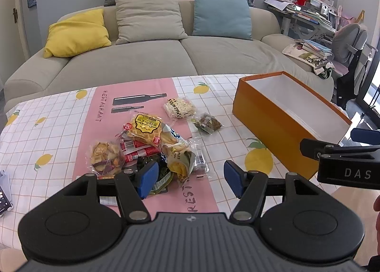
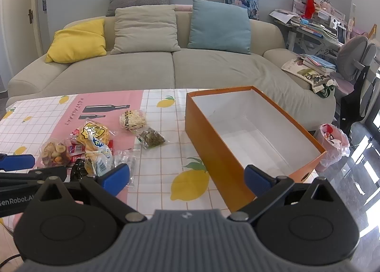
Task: Organize snacks
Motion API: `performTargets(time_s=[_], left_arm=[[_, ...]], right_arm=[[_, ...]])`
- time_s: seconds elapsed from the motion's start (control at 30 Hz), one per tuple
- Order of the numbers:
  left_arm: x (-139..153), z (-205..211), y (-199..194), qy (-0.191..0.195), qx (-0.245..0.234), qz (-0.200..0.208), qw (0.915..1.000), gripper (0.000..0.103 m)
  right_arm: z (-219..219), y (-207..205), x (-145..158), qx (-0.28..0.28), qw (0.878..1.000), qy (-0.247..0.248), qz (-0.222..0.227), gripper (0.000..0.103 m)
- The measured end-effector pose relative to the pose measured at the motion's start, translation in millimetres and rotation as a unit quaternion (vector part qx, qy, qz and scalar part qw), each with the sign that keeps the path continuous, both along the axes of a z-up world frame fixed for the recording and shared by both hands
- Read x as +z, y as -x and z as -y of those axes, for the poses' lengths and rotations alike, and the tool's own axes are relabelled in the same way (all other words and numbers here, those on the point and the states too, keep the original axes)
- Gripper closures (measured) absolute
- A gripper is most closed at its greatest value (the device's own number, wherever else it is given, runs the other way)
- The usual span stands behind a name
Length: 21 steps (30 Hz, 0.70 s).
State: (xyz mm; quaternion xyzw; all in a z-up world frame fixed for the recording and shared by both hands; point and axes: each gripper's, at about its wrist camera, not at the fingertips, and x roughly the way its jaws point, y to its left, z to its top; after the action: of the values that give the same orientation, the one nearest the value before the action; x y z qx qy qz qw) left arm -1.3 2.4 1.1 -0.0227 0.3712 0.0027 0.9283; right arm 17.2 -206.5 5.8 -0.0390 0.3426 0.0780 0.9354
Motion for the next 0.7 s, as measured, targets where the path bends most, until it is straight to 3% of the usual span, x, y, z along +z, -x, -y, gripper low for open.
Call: performTargets(time_s=[0.7], left_arm=[[-1.8, 0.2, -0.8, 0.001, -0.001, -0.001, 1.0, 0.028]], right_arm=[[1.4, 0.3, -1.6, -0.006, 1.0, -0.001, 0.0, 0.003]])
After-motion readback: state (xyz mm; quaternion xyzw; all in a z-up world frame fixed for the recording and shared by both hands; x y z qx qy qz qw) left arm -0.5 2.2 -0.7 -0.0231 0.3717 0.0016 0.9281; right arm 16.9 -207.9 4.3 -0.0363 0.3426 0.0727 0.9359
